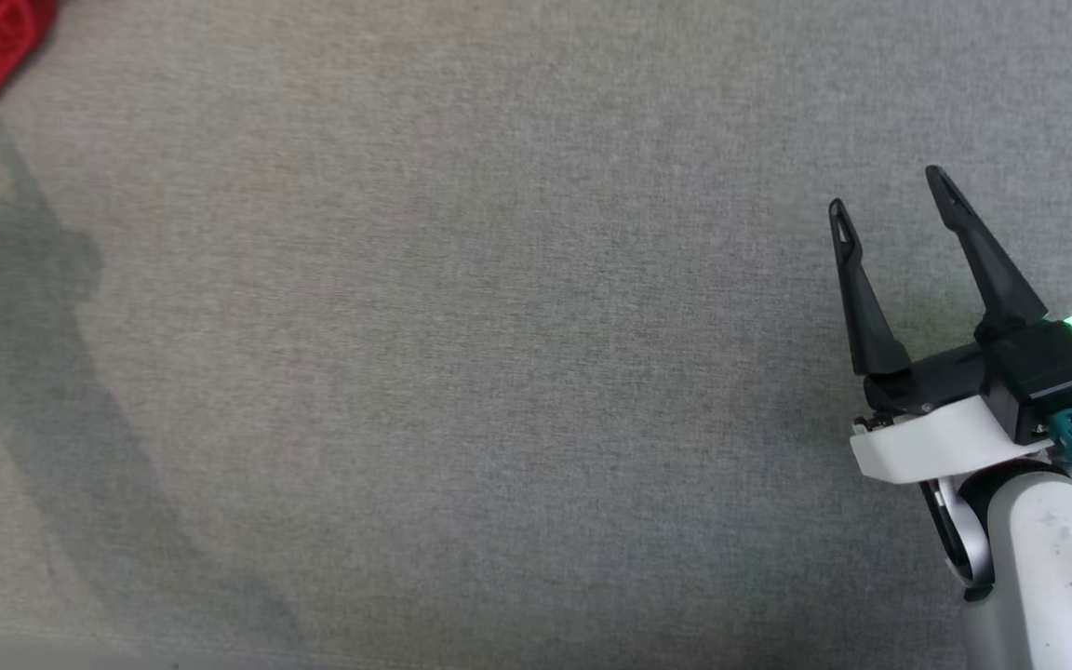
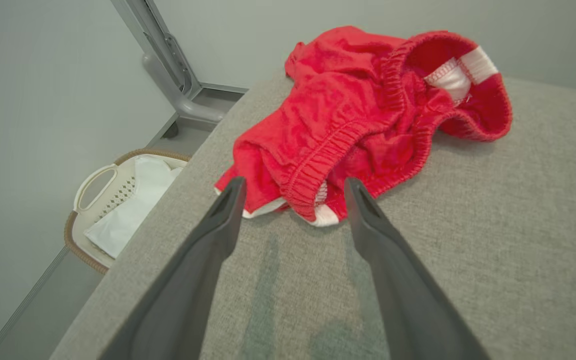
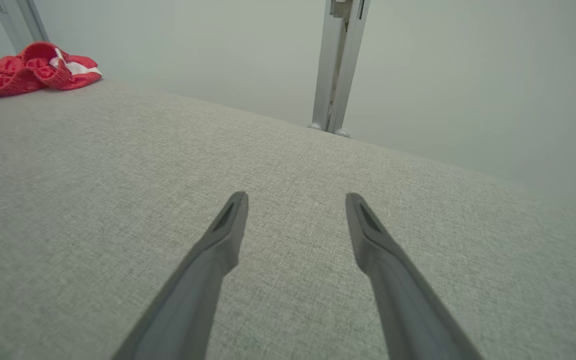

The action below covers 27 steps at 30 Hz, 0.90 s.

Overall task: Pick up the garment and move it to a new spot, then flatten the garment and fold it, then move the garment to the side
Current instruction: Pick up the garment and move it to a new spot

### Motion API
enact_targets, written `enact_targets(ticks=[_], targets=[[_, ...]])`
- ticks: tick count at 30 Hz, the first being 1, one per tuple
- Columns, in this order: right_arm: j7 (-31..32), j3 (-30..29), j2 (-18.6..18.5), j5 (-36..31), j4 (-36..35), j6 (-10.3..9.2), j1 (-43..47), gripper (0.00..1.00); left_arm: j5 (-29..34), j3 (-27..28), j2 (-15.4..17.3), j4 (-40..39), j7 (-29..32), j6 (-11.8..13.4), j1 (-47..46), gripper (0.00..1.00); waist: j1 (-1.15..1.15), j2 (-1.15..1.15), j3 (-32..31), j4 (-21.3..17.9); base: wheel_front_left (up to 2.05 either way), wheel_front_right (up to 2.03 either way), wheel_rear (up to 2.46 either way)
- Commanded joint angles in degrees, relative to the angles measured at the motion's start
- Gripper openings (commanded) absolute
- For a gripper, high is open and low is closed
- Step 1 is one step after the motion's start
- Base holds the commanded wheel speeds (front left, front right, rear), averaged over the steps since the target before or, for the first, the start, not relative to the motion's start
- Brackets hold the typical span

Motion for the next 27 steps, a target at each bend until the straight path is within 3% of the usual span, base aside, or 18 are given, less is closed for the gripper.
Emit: enact_targets(ticks=[1,7,13,14,15,16,18,27], targets=[[0.18,-0.19,-0.22,-0.51,-0.93,-0.09,0.01,1.00,-0.56,-0.04,0.36,1.10,-0.35,-0.16,-1.83,1.00,-0.01,0.00,5.01,-2.82,0.00,0.00,0.00],[1.21,-0.99,-0.22,-1.35,-3.67,-0.09,-0.36,1.00,-1.01,-0.28,1.16,5.69,-2.47,-0.04,-4.67,1.00,-0.01,0.00,7.46,-3.21,0.00,0.00,0.00],[1.76,-1.61,-0.22,-1.94,-5.50,-0.09,-0.07,1.00,-1.24,0.74,2.33,8.36,-6.33,2.73,-8.09,1.00,-0.01,0.00,8.98,-3.33,0.00,0.00,0.00],[1.72,-1.69,-0.21,-1.98,-5.67,-0.09,0.13,1.00,-1.34,0.97,2.49,8.58,-6.88,3.18,-8.63,0.83,-0.01,0.00,9.07,-3.28,0.00,0.00,0.00],[1.67,-1.78,-0.21,-1.90,-5.69,-0.09,0.23,1.00,-1.35,1.12,2.68,8.62,-7.26,3.46,-8.96,0.58,-0.01,0.00,9.10,-3.23,0.00,0.00,0.00],[1.55,-1.90,-0.22,-1.79,-5.56,-0.09,0.25,1.00,-1.24,1.17,2.84,8.67,-7.71,3.52,-9.27,0.23,-0.01,0.00,9.05,-3.19,0.00,0.00,0.00],[1.18,-1.81,-0.21,-1.30,-5.12,-0.09,0.18,1.00,-0.71,0.98,3.09,8.55,-8.23,3.33,-9.45,0.00,-0.01,0.00,8.71,-3.16,0.00,0.00,0.00],[-1.24,-0.40,-0.21,0.88,-0.68,-0.09,-1.15,1.00,1.42,0.51,5.08,3.65,-8.60,1.94,-7.49,0.00,-0.01,0.00,3.55,-4.74,0.00,0.00,0.00]])
